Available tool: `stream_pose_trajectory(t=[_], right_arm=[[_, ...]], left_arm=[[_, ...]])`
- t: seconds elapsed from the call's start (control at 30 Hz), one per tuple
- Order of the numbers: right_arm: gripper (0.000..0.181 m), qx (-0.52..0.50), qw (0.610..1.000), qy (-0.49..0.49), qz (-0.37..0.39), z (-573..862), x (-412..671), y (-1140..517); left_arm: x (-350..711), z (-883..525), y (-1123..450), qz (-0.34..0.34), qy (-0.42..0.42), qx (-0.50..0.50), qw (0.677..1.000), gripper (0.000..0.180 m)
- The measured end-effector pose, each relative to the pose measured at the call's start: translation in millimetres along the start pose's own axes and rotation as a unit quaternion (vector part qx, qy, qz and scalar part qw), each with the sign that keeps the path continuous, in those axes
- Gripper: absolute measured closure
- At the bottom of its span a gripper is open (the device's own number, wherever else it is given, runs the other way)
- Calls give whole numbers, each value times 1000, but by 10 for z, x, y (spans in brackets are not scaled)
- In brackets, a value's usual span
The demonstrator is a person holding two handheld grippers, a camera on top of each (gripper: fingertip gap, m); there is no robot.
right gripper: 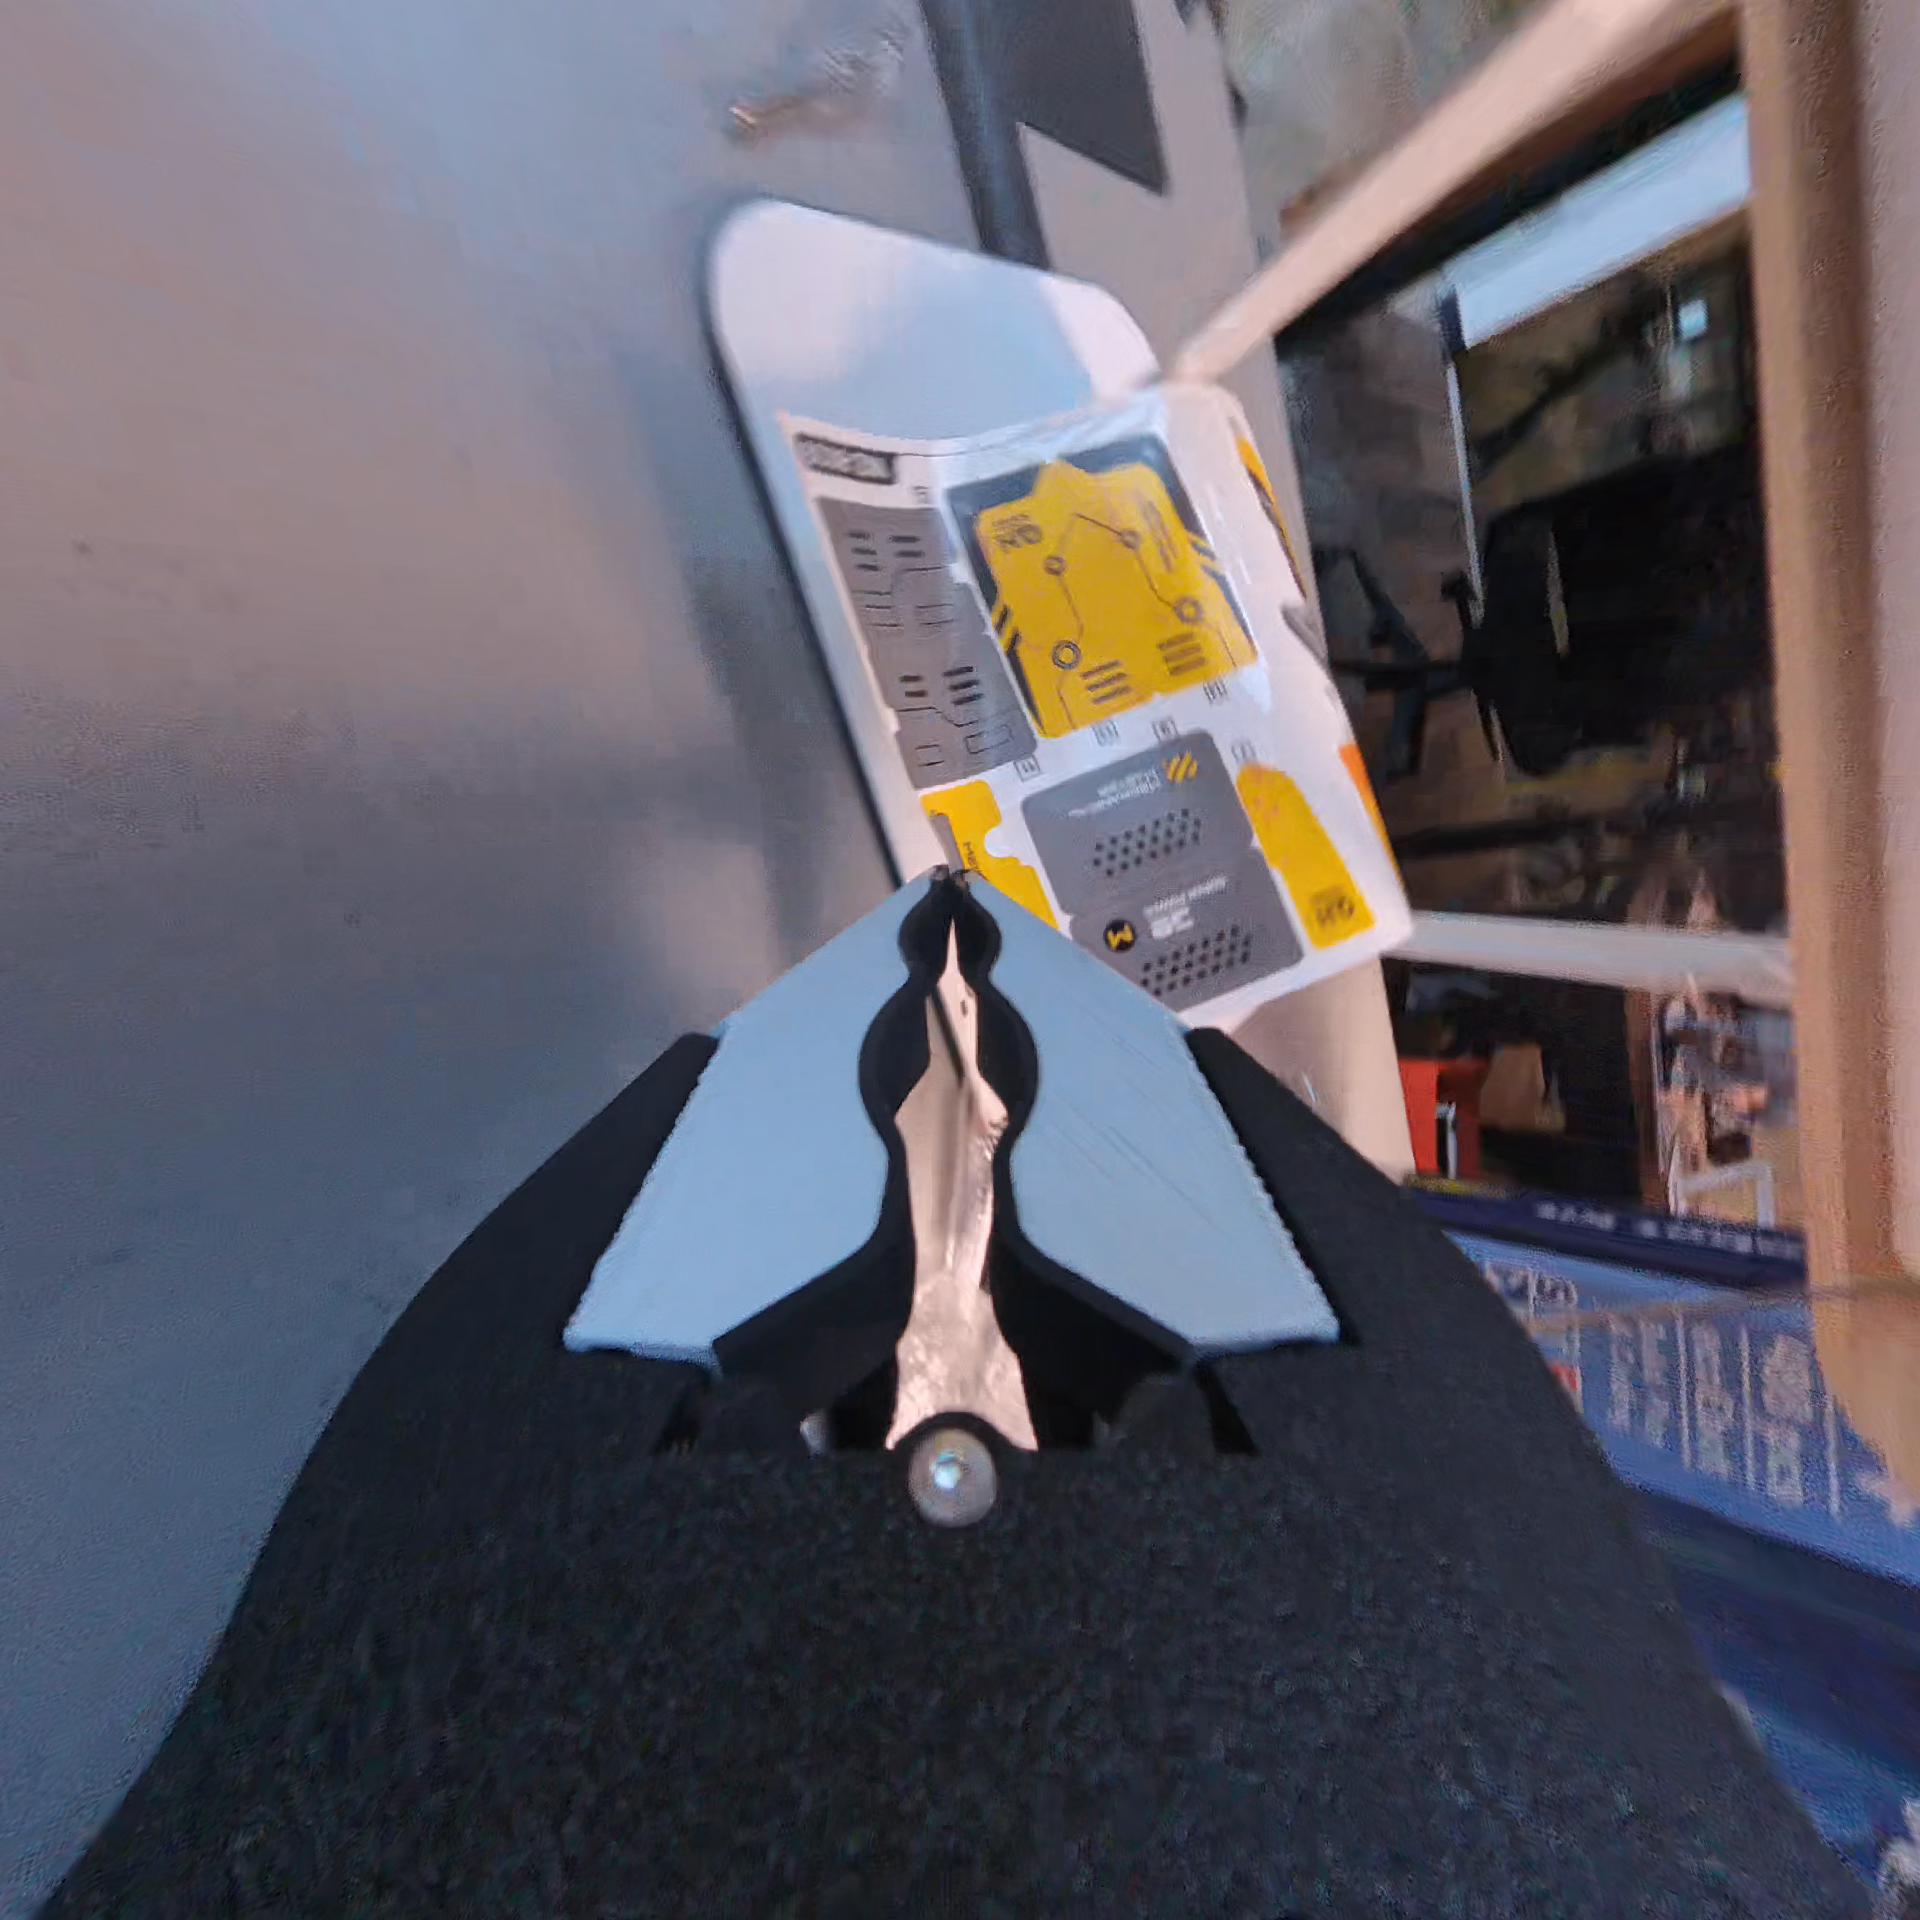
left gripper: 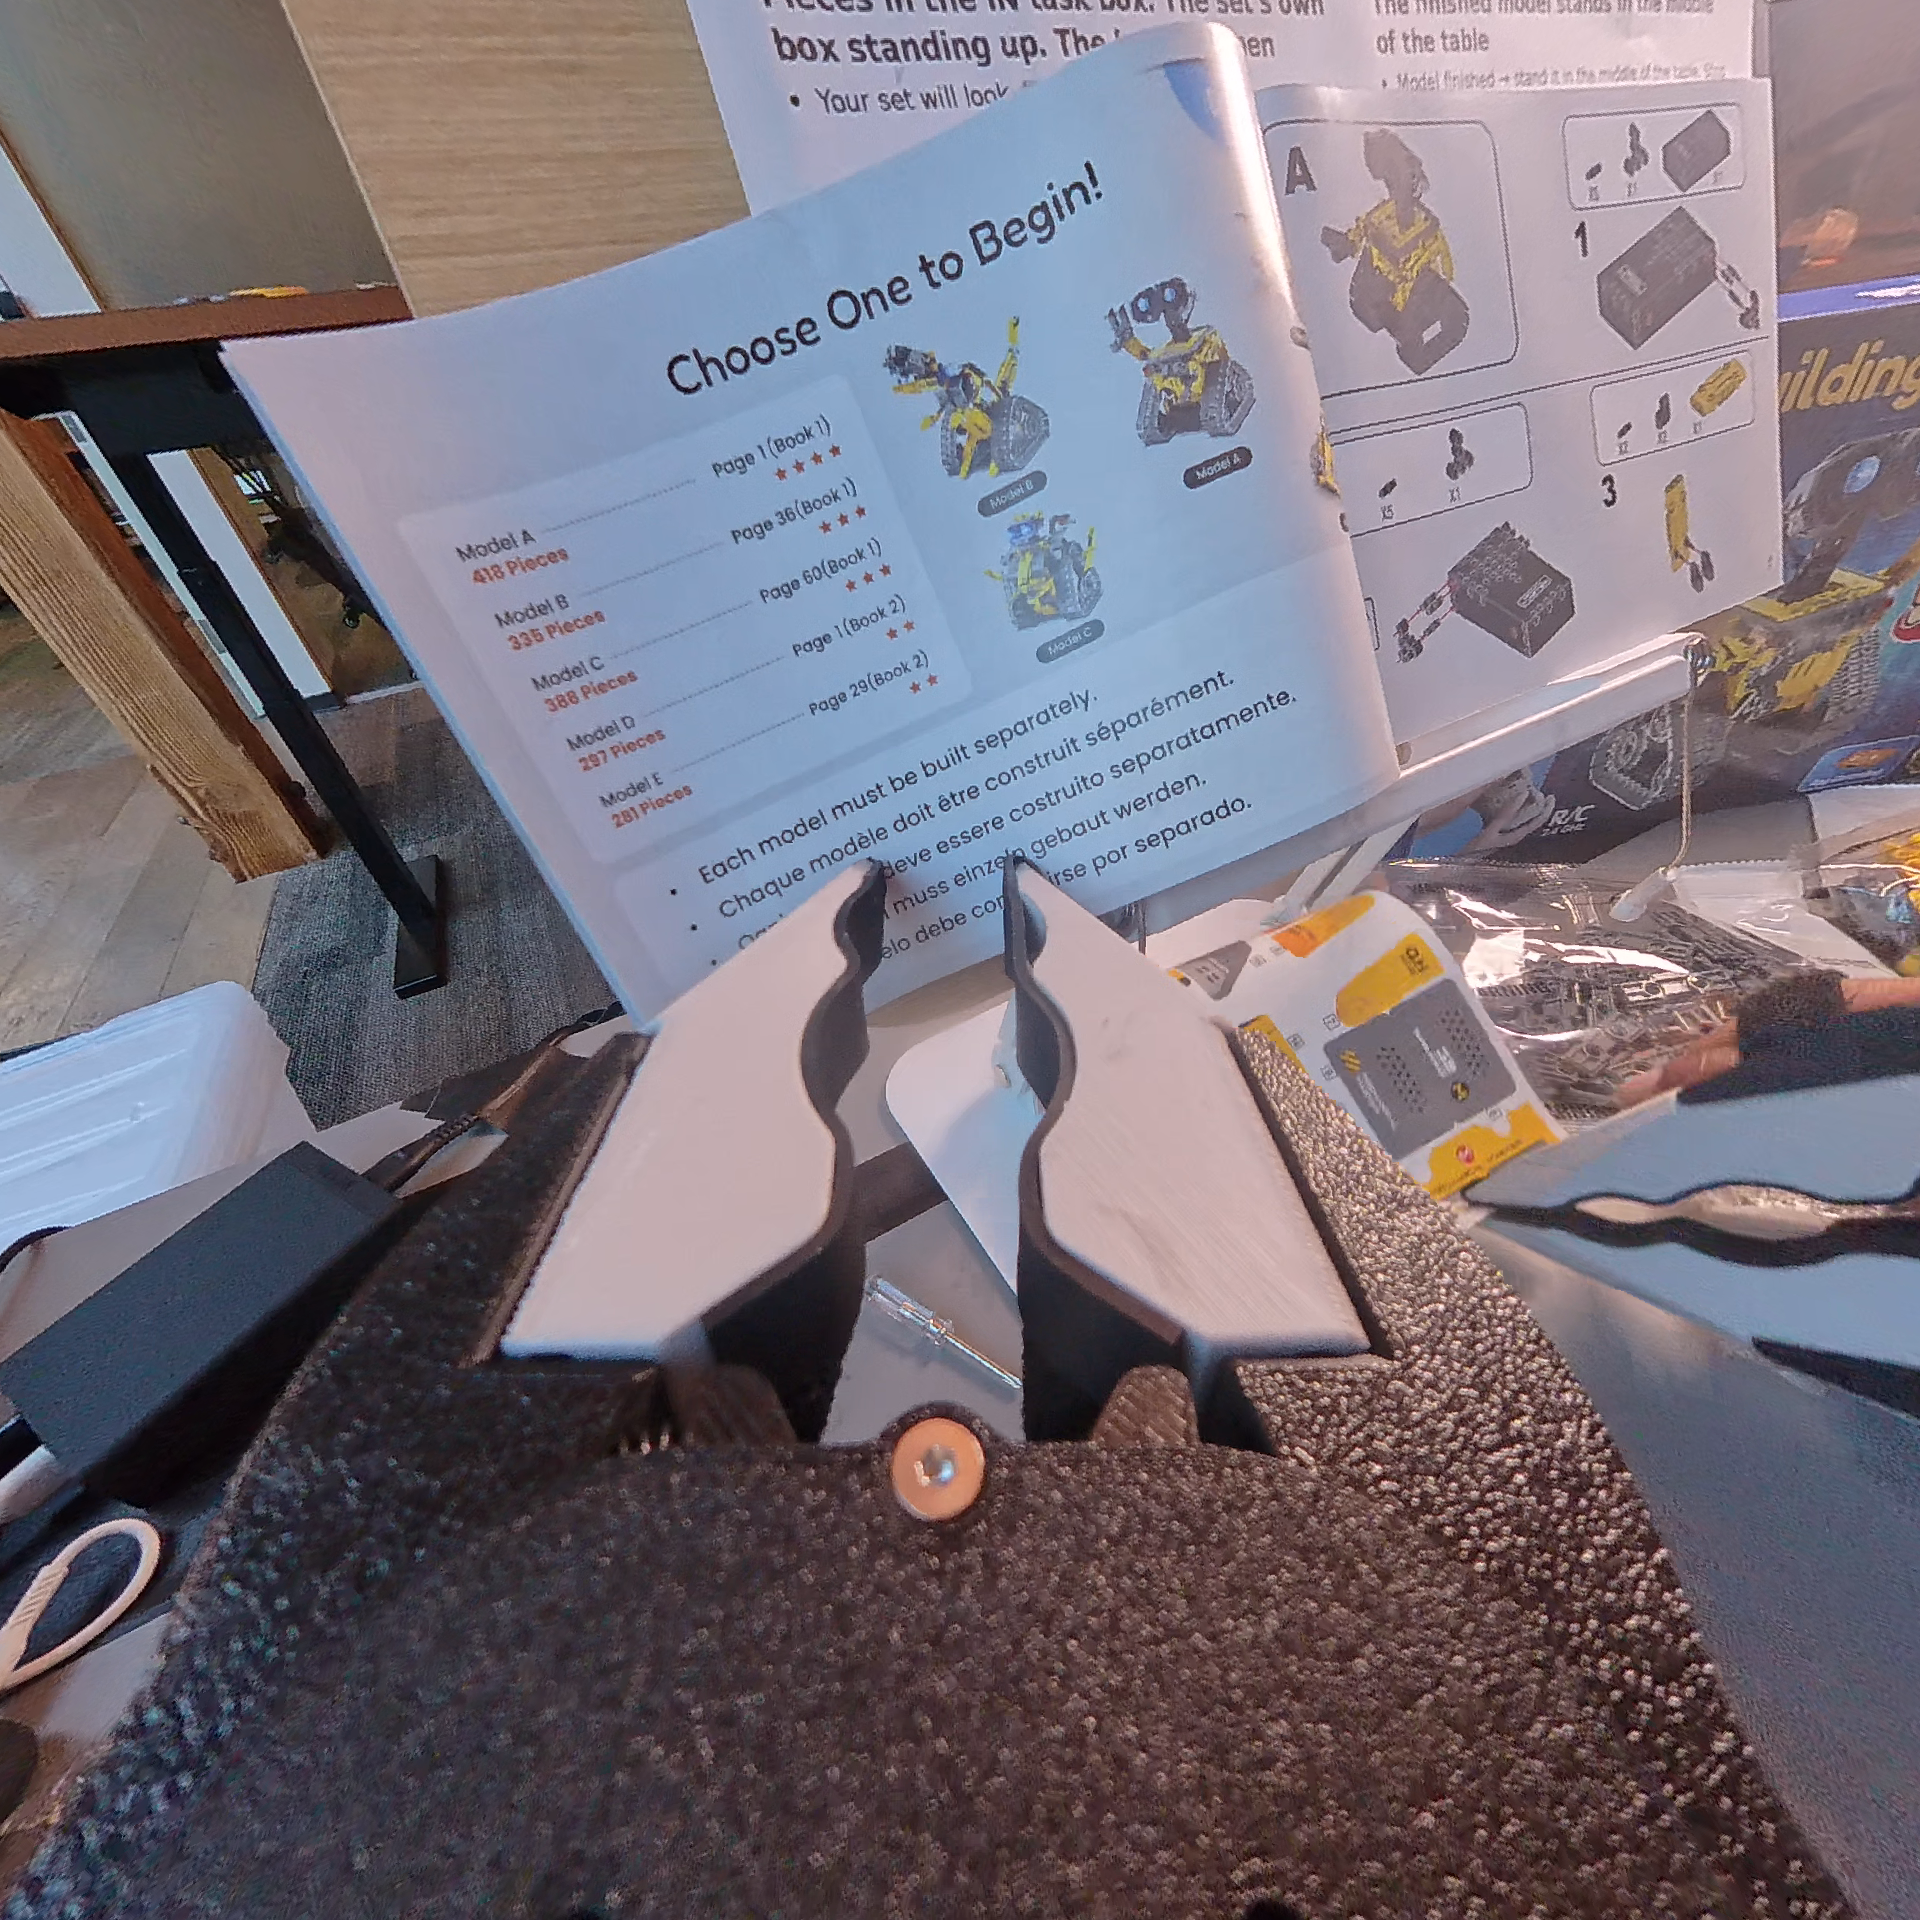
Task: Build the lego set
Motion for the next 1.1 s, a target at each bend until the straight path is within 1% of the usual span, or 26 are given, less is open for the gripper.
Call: stream_pose_trajectory(t=[0.1, 0.13, 0.23, 0.27, 0.3, 0.37, 0.43, 0.53, 0.6, 0.7, 0.77, 0.83, 0.87, 0.9, 0.97, 1.0, 1.03, 1.1], right_arm=[[181, 31, 994, 99, 37, -252, 176, 1], [181, 41, 992, 116, 37, -311, 213, -8], [179, 63, 991, 119, -10, -344, 188, -79], [171, 84, 991, 106, -18, -357, 176, -84], [170, 98, 991, 87, -16, -352, 182, -73], [154, 128, 991, 48, -9, -328, 200, -20], [144, 143, 990, 14, -4, -270, 204, 44], [138, 158, 986, -49, 13, -153, 207, 145], [135, 150, 981, -119, 18, 3, 189, 189], [123, 148, 963, -224, 22, 253, 116, 227], [114, 144, 964, -224, 8, 312, 24, 233], [119, 104, 978, -179, -9, 338, -71, 211], [125, 94, 984, -152, -12, 314, -94, 194], [134, 95, 988, -124, -5, 264, -93, 183], [158, 86, 995, -58, 4, 160, -87, 149], [166, 77, 997, -24, 4, 116, -84, 127], [171, 71, 997, -1, 4, 71, -73, 103], [176, 73, 997, 14, 7, -16, -28, 67]], left_arm=[[0, -1, 3, 1, 1, -1, 1000, 157], [0, -1, 4, 1, 1, -1, 1000, 157], [1, -2, 7, 1, 1, -2, 1000, 157], [0, -4, 8, 1, 2, -2, 1000, 157], [0, -6, 8, 1, 2, -3, 1000, 157], [-2, -12, 7, 1, 4, -4, 1000, 157], [-5, -15, 5, 2, 5, -5, 1000, 157], [-5, -16, 5, 2, 6, -5, 1000, 157], [-4, -18, 7, 2, 6, -6, 1000, 157], [-6, -18, 7, 3, 8, -6, 1000, 157], [-7, -18, 7, 3, 8, -6, 1000, 157], [-9, -17, 5, 4, 8, -6, 1000, 157], [-10, -17, 3, 4, 8, -6, 1000, 157], [-11, -16, 2, 5, 9, -6, 1000, 157], [-12, -12, 2, 4, 8, -5, 1000, 157], [-12, -12, 3, 4, 7, -6, 1000, 157], [-13, -13, 4, 4, 7, -6, 1000, 157], [-14, -13, 5, 5, 7, -6, 1000, 157]])
Point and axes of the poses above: each gripper's, where its closed fingertips meet, y back along the fingers, x out of its top, z = x × y across the jaws, the point moved 6 cm from there along y, back along the fingers, and after that the axes turned 11 degrees about -y, right-handed, at the moved point
